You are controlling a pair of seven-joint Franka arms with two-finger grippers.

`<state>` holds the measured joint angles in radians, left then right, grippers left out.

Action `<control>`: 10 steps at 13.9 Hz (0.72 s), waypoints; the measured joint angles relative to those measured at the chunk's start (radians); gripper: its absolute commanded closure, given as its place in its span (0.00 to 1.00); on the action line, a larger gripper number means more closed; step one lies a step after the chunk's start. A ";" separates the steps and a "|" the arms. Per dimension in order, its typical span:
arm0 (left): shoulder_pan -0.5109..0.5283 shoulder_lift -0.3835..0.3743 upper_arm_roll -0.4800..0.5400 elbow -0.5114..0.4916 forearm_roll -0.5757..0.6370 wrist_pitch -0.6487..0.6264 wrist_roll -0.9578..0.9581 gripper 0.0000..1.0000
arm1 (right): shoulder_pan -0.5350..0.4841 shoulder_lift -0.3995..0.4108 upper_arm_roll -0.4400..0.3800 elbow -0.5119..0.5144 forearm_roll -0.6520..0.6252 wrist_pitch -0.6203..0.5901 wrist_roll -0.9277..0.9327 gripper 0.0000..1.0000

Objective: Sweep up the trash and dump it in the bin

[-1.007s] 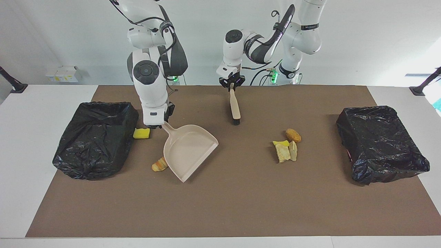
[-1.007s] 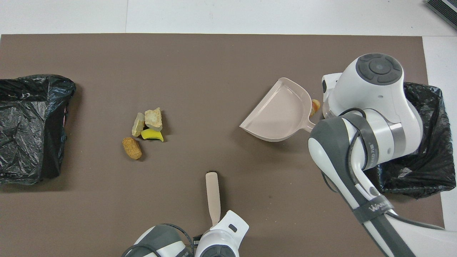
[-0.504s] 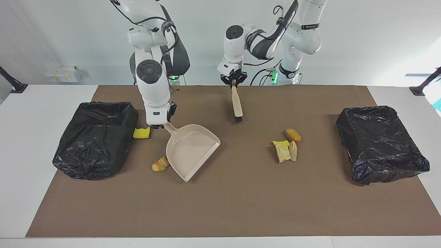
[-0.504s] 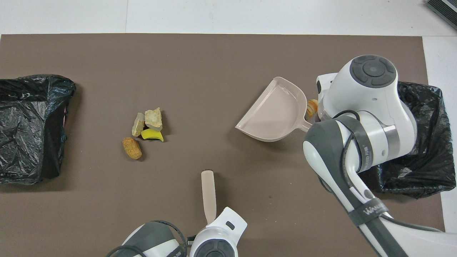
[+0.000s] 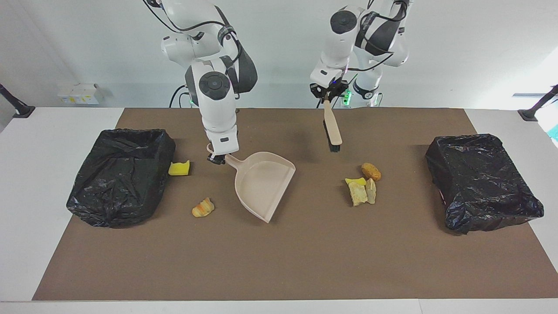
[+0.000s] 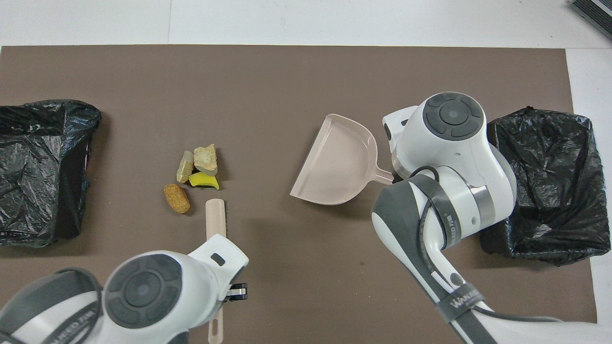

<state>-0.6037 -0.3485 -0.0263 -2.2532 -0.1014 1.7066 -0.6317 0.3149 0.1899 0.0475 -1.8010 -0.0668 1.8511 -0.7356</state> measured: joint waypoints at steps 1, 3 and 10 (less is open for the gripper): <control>0.055 -0.002 0.001 0.006 0.004 -0.014 0.057 1.00 | 0.009 0.000 0.000 -0.003 -0.006 0.014 -0.039 1.00; 0.164 0.004 0.002 0.015 0.035 -0.016 0.165 1.00 | 0.023 0.000 0.000 -0.009 -0.024 0.057 -0.149 1.00; 0.445 0.115 0.001 0.090 0.116 0.066 0.439 1.00 | 0.084 0.031 0.001 -0.020 -0.055 0.117 -0.199 1.00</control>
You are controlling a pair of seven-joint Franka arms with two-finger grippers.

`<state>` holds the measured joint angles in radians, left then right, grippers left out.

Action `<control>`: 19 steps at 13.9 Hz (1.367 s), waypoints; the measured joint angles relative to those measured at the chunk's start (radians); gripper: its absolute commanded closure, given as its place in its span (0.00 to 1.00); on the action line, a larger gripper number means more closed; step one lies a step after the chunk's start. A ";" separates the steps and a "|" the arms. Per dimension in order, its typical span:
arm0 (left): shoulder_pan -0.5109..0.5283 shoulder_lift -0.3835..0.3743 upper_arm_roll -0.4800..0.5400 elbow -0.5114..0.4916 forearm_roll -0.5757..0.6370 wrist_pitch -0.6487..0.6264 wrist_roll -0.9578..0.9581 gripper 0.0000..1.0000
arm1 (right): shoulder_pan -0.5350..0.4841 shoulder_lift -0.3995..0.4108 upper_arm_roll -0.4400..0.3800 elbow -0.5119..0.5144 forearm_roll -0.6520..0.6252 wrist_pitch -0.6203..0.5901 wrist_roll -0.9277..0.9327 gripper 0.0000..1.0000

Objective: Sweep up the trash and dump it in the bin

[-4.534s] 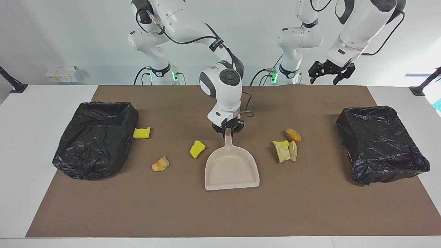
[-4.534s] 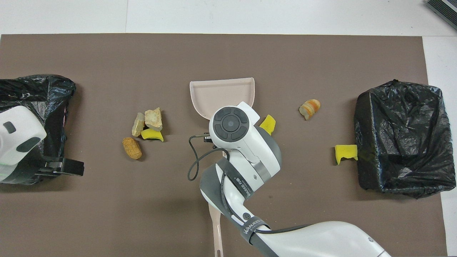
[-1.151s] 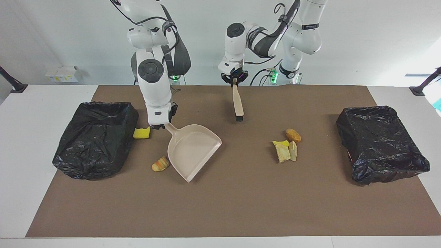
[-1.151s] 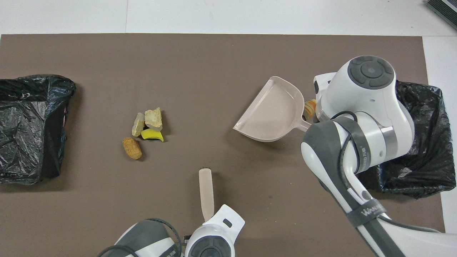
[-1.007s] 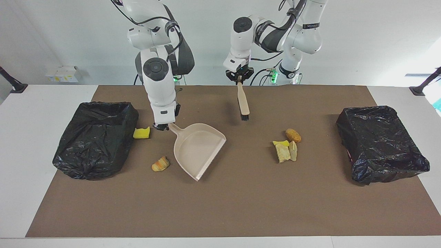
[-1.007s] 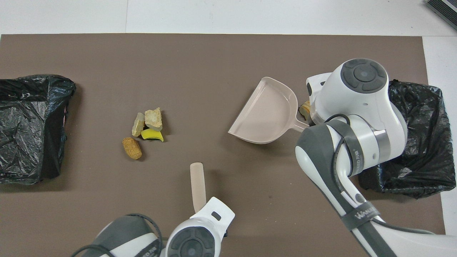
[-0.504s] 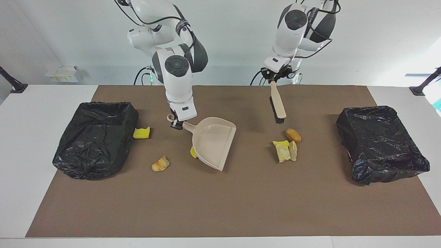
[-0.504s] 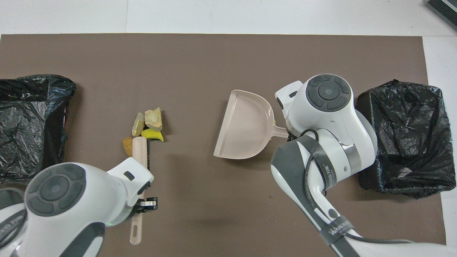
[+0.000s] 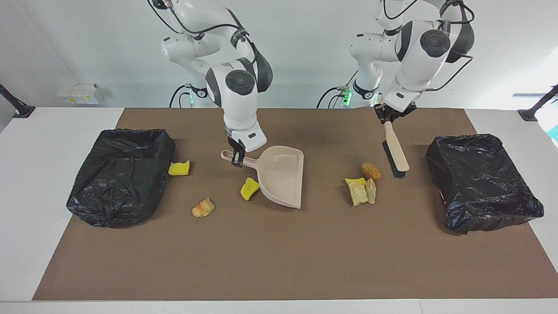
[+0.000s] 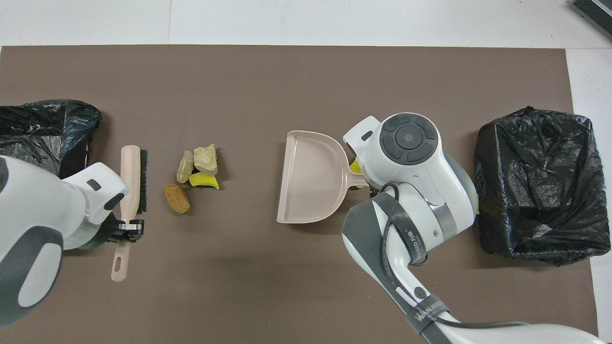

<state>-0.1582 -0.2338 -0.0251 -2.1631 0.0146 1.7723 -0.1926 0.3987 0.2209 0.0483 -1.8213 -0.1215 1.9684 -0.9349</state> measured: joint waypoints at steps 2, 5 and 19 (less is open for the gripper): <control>0.048 0.039 0.000 0.000 0.001 0.069 0.041 1.00 | 0.004 0.010 0.000 -0.008 -0.029 0.009 0.000 1.00; 0.072 0.105 -0.001 -0.007 0.005 0.106 0.081 1.00 | 0.003 0.018 -0.001 -0.067 -0.047 0.091 0.000 1.00; -0.094 0.185 -0.033 -0.128 -0.086 0.360 -0.004 1.00 | 0.060 0.031 -0.001 -0.107 -0.068 0.155 0.012 1.00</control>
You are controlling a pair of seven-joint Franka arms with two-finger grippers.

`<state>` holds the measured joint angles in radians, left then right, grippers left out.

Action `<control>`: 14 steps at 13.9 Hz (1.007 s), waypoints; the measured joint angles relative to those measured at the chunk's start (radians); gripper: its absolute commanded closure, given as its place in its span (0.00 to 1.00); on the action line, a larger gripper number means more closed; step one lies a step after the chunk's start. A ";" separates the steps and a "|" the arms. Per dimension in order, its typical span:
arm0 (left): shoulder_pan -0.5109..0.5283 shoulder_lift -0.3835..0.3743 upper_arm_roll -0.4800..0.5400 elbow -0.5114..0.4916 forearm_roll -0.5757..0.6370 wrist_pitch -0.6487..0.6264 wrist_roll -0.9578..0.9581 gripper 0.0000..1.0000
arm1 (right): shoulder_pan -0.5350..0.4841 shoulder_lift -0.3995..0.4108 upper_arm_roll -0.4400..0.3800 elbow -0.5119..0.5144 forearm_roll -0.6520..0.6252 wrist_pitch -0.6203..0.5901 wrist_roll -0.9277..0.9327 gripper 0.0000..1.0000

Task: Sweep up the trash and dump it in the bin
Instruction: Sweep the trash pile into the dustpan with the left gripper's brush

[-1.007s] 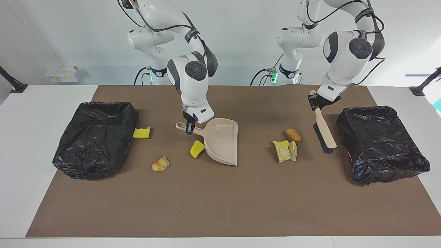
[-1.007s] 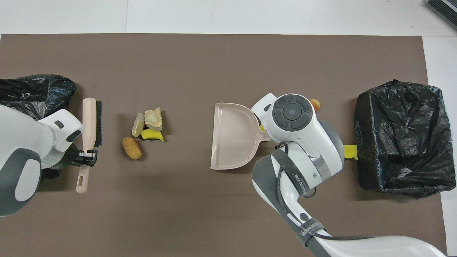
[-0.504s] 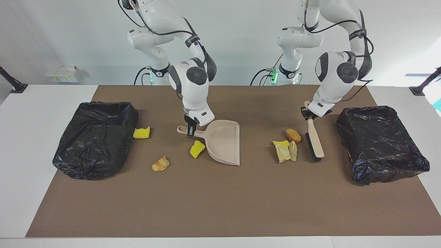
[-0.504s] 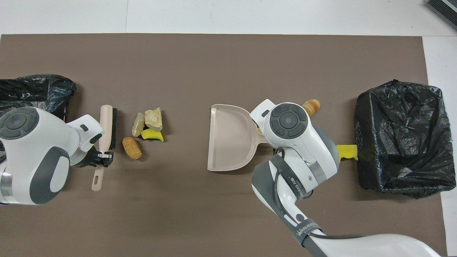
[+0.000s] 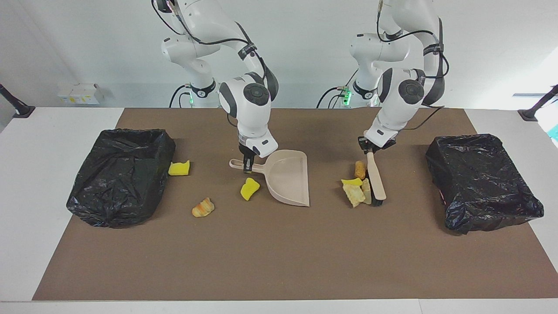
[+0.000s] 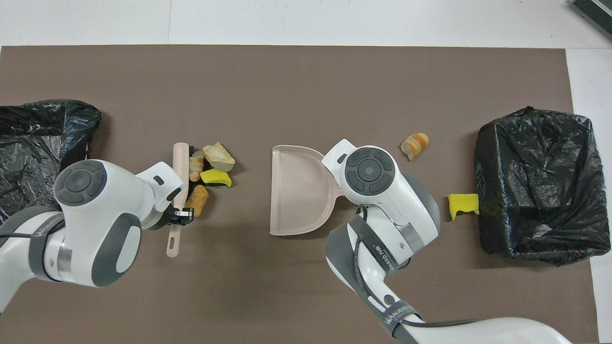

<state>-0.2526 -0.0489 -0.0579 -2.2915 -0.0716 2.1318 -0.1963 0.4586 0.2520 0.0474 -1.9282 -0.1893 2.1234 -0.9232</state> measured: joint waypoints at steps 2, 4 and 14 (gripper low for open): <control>-0.054 0.000 -0.002 0.000 -0.022 0.011 -0.018 1.00 | 0.012 0.004 0.000 0.000 -0.005 0.001 0.017 1.00; -0.113 0.004 -0.002 -0.003 -0.060 0.034 -0.061 1.00 | 0.015 0.013 0.000 0.000 -0.007 0.006 0.037 1.00; -0.285 0.030 -0.005 0.051 -0.112 0.072 -0.193 1.00 | 0.044 0.032 -0.001 0.002 -0.013 0.039 0.093 1.00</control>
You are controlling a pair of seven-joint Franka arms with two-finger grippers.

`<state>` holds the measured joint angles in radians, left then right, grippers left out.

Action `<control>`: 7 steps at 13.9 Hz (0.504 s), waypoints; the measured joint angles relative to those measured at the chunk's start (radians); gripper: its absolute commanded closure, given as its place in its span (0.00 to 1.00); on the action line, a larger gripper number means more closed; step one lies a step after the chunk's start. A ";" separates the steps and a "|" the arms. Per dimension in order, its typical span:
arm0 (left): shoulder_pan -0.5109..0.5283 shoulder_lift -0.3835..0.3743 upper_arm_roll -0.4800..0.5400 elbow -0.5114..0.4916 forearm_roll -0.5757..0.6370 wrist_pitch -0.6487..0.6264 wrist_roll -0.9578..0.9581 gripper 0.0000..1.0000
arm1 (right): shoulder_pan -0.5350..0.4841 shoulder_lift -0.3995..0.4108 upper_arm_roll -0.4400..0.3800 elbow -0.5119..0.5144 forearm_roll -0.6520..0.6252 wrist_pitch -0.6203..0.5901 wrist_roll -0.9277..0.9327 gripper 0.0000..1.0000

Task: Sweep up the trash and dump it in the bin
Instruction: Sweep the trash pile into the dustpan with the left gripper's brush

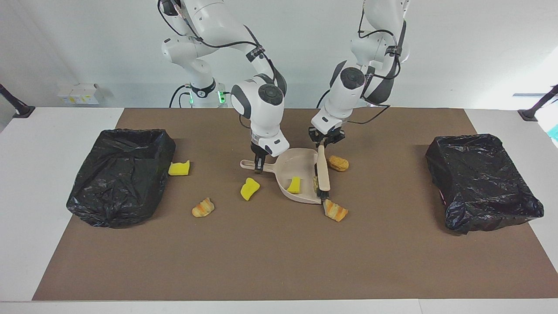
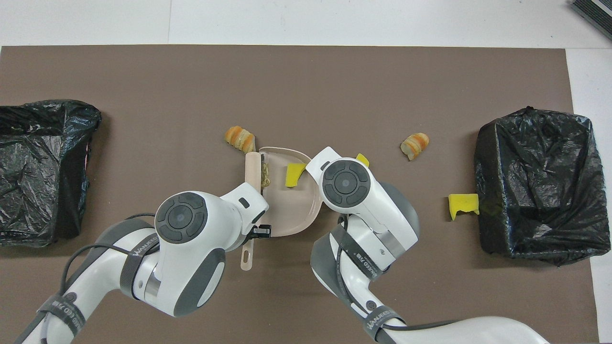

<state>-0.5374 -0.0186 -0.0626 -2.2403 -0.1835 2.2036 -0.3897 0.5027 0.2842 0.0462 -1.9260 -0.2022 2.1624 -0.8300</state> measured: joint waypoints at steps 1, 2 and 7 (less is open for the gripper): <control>0.000 -0.010 0.003 0.030 -0.001 -0.063 -0.015 1.00 | 0.000 0.000 0.000 0.000 0.000 0.000 0.000 1.00; 0.004 -0.028 0.010 0.062 -0.002 -0.144 -0.042 1.00 | 0.000 0.000 0.000 0.000 0.000 0.000 0.000 1.00; 0.062 -0.119 0.029 0.082 -0.003 -0.383 -0.308 1.00 | 0.001 0.003 0.000 0.008 -0.015 -0.026 0.004 1.00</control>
<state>-0.4751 -0.1379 -0.0335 -2.1585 -0.1865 1.8207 -0.6979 0.5042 0.2870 0.0458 -1.9181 -0.2172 2.1360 -0.8257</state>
